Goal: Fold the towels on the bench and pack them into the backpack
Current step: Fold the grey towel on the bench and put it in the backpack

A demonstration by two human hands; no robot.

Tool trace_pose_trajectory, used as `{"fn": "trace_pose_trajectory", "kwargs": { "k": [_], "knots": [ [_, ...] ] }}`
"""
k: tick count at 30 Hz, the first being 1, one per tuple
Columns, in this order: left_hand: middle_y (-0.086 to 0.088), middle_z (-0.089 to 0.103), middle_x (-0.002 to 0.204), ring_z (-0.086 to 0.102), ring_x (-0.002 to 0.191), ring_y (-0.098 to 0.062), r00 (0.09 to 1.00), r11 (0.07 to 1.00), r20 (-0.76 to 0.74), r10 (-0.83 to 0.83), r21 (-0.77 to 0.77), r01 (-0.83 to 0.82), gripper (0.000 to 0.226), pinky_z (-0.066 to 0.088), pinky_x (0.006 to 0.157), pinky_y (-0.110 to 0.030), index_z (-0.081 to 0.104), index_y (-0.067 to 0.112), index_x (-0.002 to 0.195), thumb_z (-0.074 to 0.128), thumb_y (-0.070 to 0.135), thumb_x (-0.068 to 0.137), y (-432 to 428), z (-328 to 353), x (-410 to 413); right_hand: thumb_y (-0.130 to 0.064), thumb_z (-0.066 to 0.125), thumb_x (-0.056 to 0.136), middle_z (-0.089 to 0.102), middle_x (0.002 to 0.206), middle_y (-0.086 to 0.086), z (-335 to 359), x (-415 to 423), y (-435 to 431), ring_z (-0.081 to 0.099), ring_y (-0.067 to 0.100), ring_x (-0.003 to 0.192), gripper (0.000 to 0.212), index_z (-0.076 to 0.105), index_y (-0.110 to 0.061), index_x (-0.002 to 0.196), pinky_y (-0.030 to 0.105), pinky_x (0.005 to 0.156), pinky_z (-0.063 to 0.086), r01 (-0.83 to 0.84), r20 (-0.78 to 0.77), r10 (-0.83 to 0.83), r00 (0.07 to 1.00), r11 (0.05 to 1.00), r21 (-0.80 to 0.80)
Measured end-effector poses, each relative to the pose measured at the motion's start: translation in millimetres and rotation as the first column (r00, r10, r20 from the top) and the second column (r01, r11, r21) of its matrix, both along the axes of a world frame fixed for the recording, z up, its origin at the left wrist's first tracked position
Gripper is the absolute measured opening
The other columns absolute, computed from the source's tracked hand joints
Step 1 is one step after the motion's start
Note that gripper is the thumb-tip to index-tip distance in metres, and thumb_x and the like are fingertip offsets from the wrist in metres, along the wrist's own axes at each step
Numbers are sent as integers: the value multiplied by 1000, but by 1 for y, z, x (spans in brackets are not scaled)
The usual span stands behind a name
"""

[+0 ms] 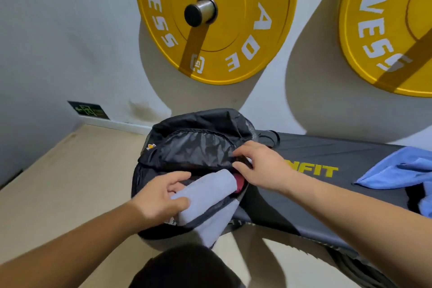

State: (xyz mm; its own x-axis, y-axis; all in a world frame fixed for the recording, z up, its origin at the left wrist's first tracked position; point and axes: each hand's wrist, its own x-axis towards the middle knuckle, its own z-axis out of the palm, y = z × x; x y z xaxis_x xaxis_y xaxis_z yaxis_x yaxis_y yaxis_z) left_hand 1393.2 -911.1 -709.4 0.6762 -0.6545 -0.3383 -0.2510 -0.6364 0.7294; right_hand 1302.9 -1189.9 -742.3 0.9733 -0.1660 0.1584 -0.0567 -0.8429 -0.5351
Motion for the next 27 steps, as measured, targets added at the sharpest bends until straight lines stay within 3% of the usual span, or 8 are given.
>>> {"fn": "trace_pose_trajectory", "kwargs": {
  "k": [2,3,8,14,17,21,24,27],
  "knots": [
    [7,51,74,50,67,-9,994,994,47,100,29,-101,7,39,67,-30,57,14,83,62,15,78,16,-16,-1,-51,53,91,62,116,-4,-4,13,9,58,23,116,40,63,-27,123,40,92,53,-66,-65,55,996,981,-183],
    [2,40,68,40,63,-12,984,986,89,154,44,-158,12,31,64,-30,47,10,73,57,14,77,20,-23,-1,-52,54,92,62,118,-3,-6,19,14,58,24,116,42,62,-26,124,39,89,54,-89,-103,63,993,960,-266],
    [6,39,62,37,59,-13,918,927,169,360,47,-372,22,30,58,-31,46,13,67,60,21,82,20,-47,2,-53,57,92,64,113,-2,-18,43,19,58,27,108,40,62,-20,114,33,80,47,-148,-188,55,981,838,-525],
    [-3,57,67,49,63,-10,940,940,22,340,-2,-340,16,40,62,-23,66,7,85,60,21,85,-2,-69,7,-38,56,96,63,98,2,-30,54,7,61,29,97,25,67,-15,99,42,71,56,-68,-104,26,994,904,-422],
    [1,71,71,62,61,-10,938,936,-38,345,-61,-347,12,48,56,-13,74,17,83,63,13,87,-12,-71,-5,-34,57,94,63,92,3,-23,63,5,62,30,93,20,66,-16,94,42,70,54,7,-2,-8,1000,959,-282],
    [-15,69,76,58,65,-11,922,906,-23,387,-174,-385,12,47,64,-29,71,4,84,62,11,88,-38,-75,6,-36,59,94,66,92,1,-11,71,0,63,27,92,20,68,-19,96,42,70,54,100,163,-69,984,977,-190],
    [-12,69,76,59,72,-16,899,858,-92,428,-271,-436,14,47,70,-32,71,1,86,65,13,89,-71,-81,32,-37,59,95,67,94,0,-9,73,0,63,25,95,20,69,-20,98,42,73,54,100,181,-70,981,982,-161],
    [-8,79,88,67,74,-19,869,837,-188,459,-237,-493,23,56,74,-35,77,21,79,65,6,92,-98,-93,46,-38,60,95,65,96,-3,-14,68,-2,62,23,97,19,69,-22,100,42,72,55,101,168,-73,983,981,-166]
  ]
}}
